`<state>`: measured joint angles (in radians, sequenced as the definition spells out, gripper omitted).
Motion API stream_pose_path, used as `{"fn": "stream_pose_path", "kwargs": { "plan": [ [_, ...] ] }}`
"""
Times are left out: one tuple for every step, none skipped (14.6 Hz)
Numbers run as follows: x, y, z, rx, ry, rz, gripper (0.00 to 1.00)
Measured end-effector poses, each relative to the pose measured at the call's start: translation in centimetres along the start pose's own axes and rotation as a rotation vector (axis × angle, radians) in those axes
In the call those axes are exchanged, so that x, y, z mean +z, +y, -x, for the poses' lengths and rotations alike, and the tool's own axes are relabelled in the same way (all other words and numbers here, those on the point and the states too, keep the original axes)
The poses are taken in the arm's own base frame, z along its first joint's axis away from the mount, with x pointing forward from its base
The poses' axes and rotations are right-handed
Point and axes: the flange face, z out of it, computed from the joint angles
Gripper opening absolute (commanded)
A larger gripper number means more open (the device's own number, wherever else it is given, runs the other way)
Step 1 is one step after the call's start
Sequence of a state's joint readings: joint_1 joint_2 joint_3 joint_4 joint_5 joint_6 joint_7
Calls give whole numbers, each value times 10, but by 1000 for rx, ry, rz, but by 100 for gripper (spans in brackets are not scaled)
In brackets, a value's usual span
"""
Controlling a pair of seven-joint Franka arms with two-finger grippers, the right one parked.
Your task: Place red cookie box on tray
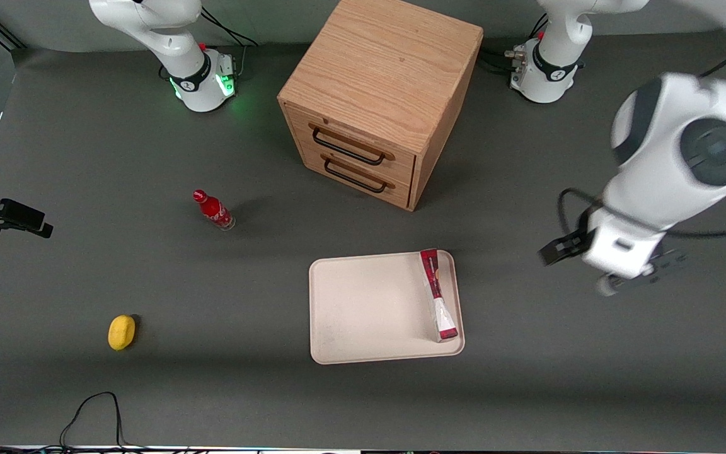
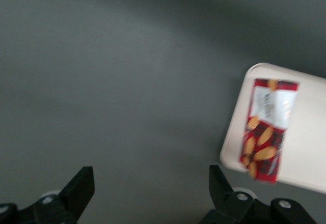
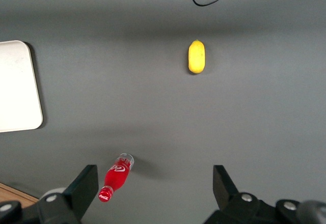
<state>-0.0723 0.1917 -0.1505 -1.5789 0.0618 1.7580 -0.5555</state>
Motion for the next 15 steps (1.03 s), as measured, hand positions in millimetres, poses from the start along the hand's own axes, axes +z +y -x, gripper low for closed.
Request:
{"fn": "stream_pose_path", "kwargs": {
  "plan": [
    [-9, -26, 8, 25, -8, -10, 100],
    [-17, -49, 16, 55, -16, -20, 100],
    [-25, -70, 23, 85, -18, -21, 100],
    [-32, -88, 31, 114, -23, -11, 100],
    [-40, -101, 40, 142, -23, 4, 100],
    [-46, -111, 49, 165, -20, 8, 100],
    [-51, -117, 59, 181, -28, 6, 100],
    [-56, -121, 69, 193, -37, 1, 100],
    [-61, -122, 76, 200, -37, -1, 100],
    [-63, -123, 79, 207, -35, -1, 100],
    [-64, -123, 81, 216, -34, -1, 100],
    [-64, -123, 81, 224, -36, -2, 100],
    [-63, -124, 81, 229, -38, -2, 100],
    [-61, -124, 81, 231, -41, -3, 100],
    [-60, -124, 81, 232, -44, -3, 100]
  ]
}}
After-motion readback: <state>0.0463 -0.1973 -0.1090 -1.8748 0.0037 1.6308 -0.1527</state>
